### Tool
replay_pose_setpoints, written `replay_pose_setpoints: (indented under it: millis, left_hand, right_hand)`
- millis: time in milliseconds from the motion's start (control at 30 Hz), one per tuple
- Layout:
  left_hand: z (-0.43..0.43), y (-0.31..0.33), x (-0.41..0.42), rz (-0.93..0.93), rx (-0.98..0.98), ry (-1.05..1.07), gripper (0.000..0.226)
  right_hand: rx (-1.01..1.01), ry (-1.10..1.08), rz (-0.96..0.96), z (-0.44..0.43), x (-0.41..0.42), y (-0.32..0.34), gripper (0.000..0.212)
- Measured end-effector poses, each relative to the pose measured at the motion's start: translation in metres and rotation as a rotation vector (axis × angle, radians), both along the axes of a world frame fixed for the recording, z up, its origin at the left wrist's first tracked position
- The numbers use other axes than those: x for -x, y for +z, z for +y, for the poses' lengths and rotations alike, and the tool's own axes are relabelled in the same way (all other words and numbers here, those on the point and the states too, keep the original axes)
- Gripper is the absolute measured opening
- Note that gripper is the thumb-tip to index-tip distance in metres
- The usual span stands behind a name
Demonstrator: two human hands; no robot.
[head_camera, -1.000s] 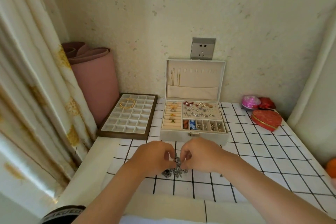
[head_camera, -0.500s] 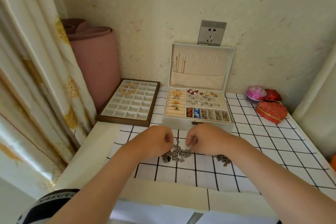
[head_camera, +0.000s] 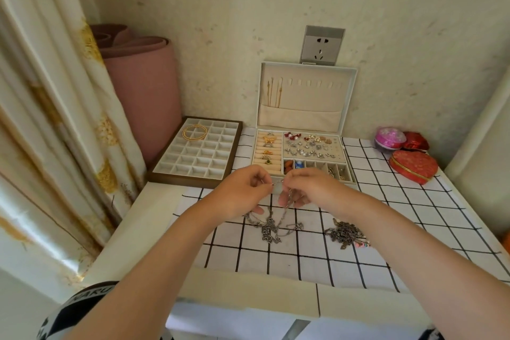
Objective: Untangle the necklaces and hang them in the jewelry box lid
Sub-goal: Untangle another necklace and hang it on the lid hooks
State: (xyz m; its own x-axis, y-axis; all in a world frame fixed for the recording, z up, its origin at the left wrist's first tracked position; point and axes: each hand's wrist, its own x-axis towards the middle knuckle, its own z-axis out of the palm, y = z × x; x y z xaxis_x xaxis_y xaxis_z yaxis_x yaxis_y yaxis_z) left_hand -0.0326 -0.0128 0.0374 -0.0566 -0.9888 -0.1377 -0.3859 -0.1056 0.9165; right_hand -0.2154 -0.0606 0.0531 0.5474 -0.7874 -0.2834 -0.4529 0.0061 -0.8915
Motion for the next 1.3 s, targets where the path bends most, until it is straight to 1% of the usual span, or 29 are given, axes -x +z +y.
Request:
replay_pose_setpoints:
  millis: [100,200,300,367,400,467,533,600,667,733,800,867,933,1000,1067,1133,1200,1233,1300]
  left_hand:
    - [0.000,0.002,-0.001,-0.075,0.045,-0.030,0.010]
    - [-0.001,0.003,-0.002,-0.160,0.108,-0.037,0.016]
    - [-0.001,0.003,-0.006,-0.198,0.122,-0.038,0.017]
    - [0.000,0.005,-0.008,-0.196,0.118,-0.043,0.016]
    - [0.000,0.006,-0.009,-0.188,0.112,-0.049,0.017]
    - [0.001,0.006,-0.010,-0.172,0.086,-0.066,0.019]
    - [0.002,0.007,-0.009,-0.178,0.064,-0.088,0.020]
    - [0.005,0.008,-0.007,-0.195,0.035,-0.110,0.019]
    - [0.008,0.012,-0.005,-0.188,-0.036,-0.144,0.020]
    - [0.011,0.013,-0.005,-0.157,-0.149,-0.211,0.023]
    - [0.013,0.012,-0.005,-0.172,-0.245,-0.287,0.022]
    - [0.016,0.011,-0.003,-0.202,-0.315,-0.343,0.025]
    - [0.018,0.012,0.000,-0.281,-0.352,-0.390,0.032]
    - [0.019,0.013,0.000,-0.421,-0.350,-0.416,0.034]
    - [0.018,0.011,-0.001,-0.503,-0.360,-0.426,0.033]
    - [0.019,0.007,-0.001,-0.495,-0.379,-0.442,0.025]
    - [0.019,0.004,-0.002,-0.481,-0.370,-0.443,0.024]
    - [0.018,0.003,-0.003,-0.475,-0.356,-0.434,0.022]
    - [0.016,-0.001,-0.005,-0.482,-0.288,-0.400,0.013]
  right_hand:
    - [-0.016,-0.058,-0.110,-0.001,0.002,0.003,0.025]
    - [0.042,-0.063,-0.058,-0.002,0.002,0.004,0.022]
    - [0.139,-0.055,0.027,-0.003,0.005,0.008,0.011]
    - [0.197,-0.072,0.023,-0.004,0.006,0.012,0.002]
    - [0.258,-0.084,0.034,-0.004,0.007,0.013,0.007]
    - [0.414,-0.091,0.115,-0.008,0.009,0.010,0.019]
    - [0.532,-0.103,0.210,-0.009,0.011,0.007,0.021]
    - [0.630,-0.092,0.323,-0.009,0.014,0.007,0.013]
    - [0.682,0.004,0.473,-0.006,0.018,0.014,0.003]
    - [0.630,0.121,0.614,-0.004,0.025,0.021,0.010]
    - [0.479,0.213,0.704,0.000,0.032,0.025,0.019]
    - [0.328,0.290,0.748,0.005,0.037,0.026,0.023]
    - [0.187,0.345,0.787,0.010,0.034,0.024,0.028]
    - [0.051,0.360,0.802,0.013,0.029,0.019,0.041]
    - [-0.029,0.362,0.813,0.014,0.024,0.010,0.046]
    - [-0.038,0.386,0.841,0.016,0.021,0.005,0.035]
    - [-0.003,0.417,0.847,0.020,0.020,0.004,0.018]
    - [0.018,0.422,0.830,0.020,0.020,0.003,0.013]
    - [0.069,0.416,0.791,0.018,0.020,0.002,0.013]
